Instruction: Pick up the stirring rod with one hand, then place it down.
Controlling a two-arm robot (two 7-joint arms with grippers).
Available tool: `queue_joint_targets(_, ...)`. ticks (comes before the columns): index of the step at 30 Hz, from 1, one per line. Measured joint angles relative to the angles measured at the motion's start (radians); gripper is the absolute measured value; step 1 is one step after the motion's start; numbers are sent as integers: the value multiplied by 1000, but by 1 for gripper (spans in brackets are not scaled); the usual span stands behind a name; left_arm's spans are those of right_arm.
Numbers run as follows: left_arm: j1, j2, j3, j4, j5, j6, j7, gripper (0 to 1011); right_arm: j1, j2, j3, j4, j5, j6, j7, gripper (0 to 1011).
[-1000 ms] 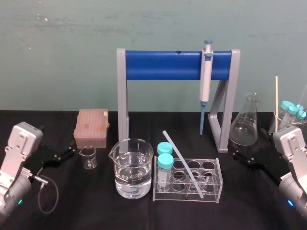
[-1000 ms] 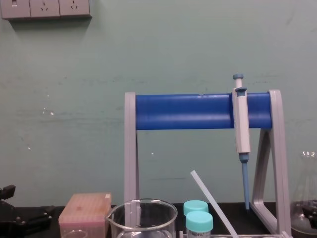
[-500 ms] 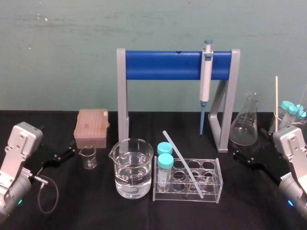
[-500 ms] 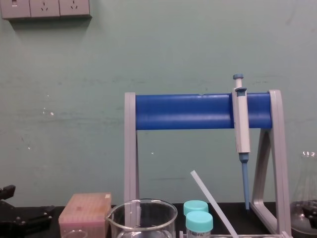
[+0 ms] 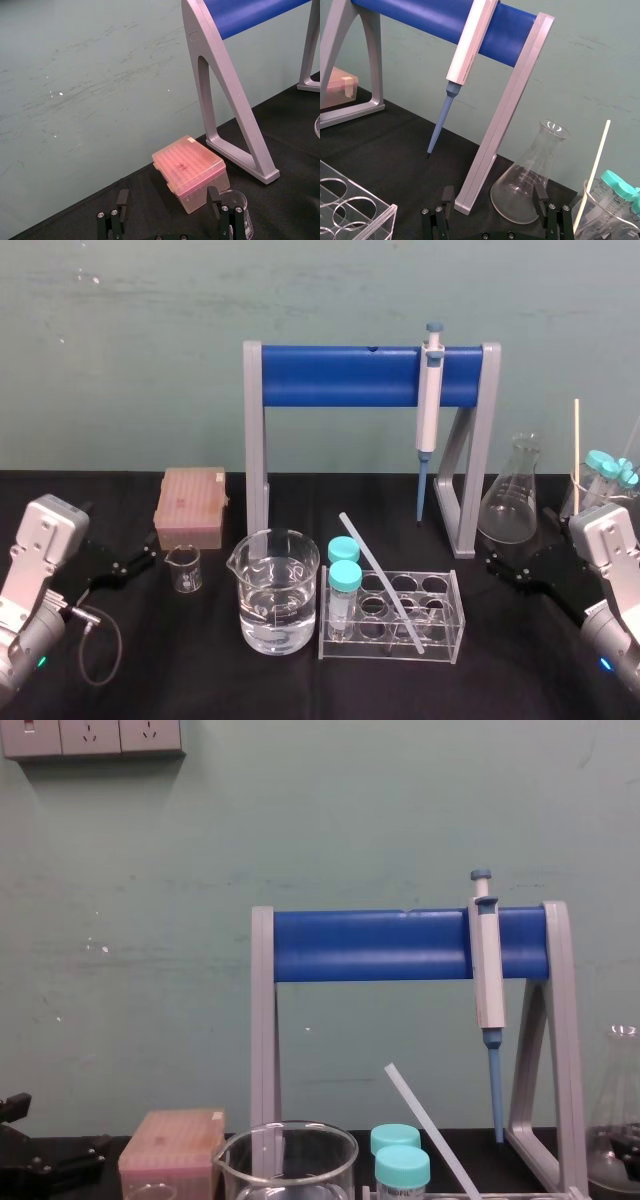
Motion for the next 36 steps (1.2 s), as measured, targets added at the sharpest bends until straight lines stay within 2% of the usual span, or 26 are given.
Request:
queue_joint_targets(13,0,0,0,0,0,0,0,1000,0,0,0,0,0,0,0,1003)
queue_joint_targets(20,0,0,0,0,0,0,0,1000,9,-6,31,-1,14,5,23,1003)
queue_joint_targets(25,0,0,0,0,0,0,0,1000,38,-13,66,-19,74,10,97,1003)
queue_joint_targets(26,0,0,0,0,0,0,0,1000,48,-17,75,-24,103,14,130,1003)
queue_joint_targets(27,0,0,0,0,0,0,0,1000,48,-17,75,-24,103,14,130,1003)
queue_joint_targets(29,0,0,0,0,0,0,0,1000,64,-27,90,-31,159,28,189,1003)
queue_joint_targets(30,0,0,0,0,0,0,0,1000,77,-37,101,-37,204,44,234,1003)
queue_joint_targets(33,0,0,0,0,0,0,0,1000,105,-58,113,-42,277,77,313,1003)
queue_joint_targets(36,0,0,0,0,0,0,0,1000,135,-77,111,-43,325,111,386,1003)
